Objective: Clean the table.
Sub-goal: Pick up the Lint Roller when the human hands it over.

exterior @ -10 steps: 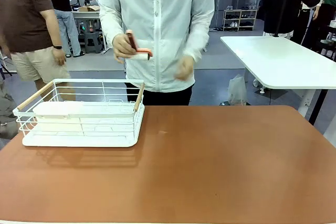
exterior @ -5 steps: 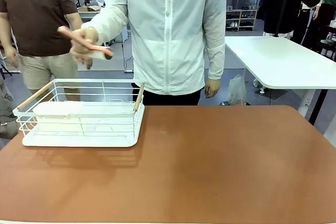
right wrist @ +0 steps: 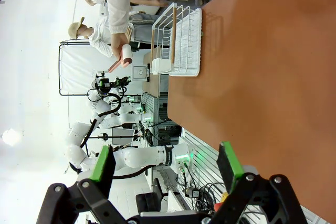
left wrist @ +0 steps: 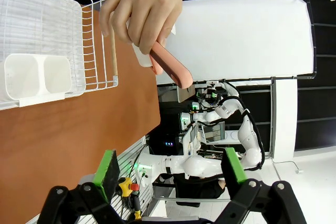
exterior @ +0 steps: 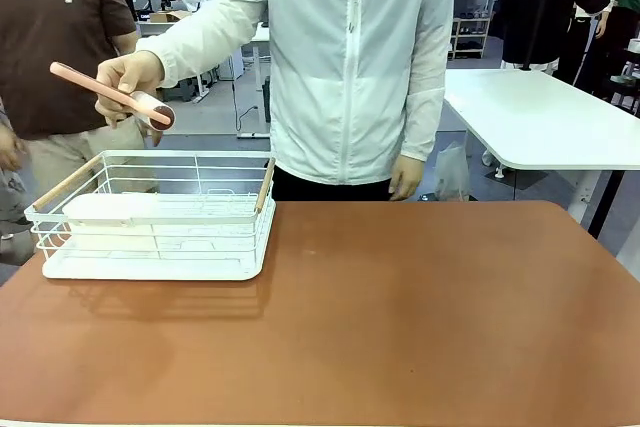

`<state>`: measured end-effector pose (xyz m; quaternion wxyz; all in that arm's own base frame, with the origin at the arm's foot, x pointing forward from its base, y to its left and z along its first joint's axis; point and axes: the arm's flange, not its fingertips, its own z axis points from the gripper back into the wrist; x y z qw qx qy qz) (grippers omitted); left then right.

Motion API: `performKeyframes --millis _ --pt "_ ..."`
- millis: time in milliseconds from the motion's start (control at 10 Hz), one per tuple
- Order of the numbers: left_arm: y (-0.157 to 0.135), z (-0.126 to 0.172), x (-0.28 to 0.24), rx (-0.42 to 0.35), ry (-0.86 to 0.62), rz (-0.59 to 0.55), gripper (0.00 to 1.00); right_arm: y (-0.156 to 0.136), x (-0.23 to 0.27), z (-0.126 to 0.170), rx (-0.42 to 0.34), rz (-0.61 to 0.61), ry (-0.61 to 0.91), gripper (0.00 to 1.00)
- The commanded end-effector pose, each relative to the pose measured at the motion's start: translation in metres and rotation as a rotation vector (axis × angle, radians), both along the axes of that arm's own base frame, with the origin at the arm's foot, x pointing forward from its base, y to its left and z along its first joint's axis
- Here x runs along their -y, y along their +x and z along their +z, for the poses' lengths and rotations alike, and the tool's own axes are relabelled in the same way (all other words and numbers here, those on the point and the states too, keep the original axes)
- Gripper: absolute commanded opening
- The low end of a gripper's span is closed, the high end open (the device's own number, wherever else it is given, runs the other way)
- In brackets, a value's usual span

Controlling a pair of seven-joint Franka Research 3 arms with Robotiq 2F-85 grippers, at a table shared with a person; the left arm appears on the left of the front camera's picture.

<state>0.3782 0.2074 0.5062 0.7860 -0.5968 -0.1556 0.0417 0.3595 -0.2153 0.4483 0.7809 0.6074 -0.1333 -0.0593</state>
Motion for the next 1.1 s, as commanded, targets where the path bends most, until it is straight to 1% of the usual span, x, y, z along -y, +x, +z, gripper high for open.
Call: performKeyframes --millis 0,100,200,300,400,600,700,900,1000 --pt "-0.001 0.001 -0.002 0.004 -0.007 0.001 1.0 0.0 0.0 0.001 0.005 -0.001 0.003 1.0" --pt "0.0 0.0 0.0 0.0 0.0 0.0 1.0 0.0 0.0 0.001 0.005 -0.001 0.003 1.0" --pt "0.0 0.014 0.018 -0.064 0.001 0.023 1.0 0.0 0.0 0.001 0.005 -0.001 0.003 1.0" --pt "0.003 0.022 0.036 -0.115 0.05 0.106 1.0 0.0 0.0 0.001 0.005 -0.001 0.003 1.0" --pt "0.006 0.031 0.055 -0.141 0.071 0.149 1.0 0.0 0.0 0.001 0.005 -0.001 0.003 1.0" --pt "0.011 0.043 0.082 -0.123 0.132 0.214 1.0 0.0 0.0 0.001 0.005 -0.001 0.003 1.0" --pt "0.015 0.045 0.093 -0.128 0.161 0.233 1.0 0.0 0.0 0.001 0.005 -0.001 0.003 1.0" --pt "0.023 0.04 0.114 -0.168 0.195 0.287 1.0 0.0 0.0 0.001 0.005 -0.001 0.003 1.0" --pt "0.028 0.036 0.124 -0.169 0.212 0.308 1.0 0.0 0.0 0.001 0.005 -0.001 0.003 1.0"
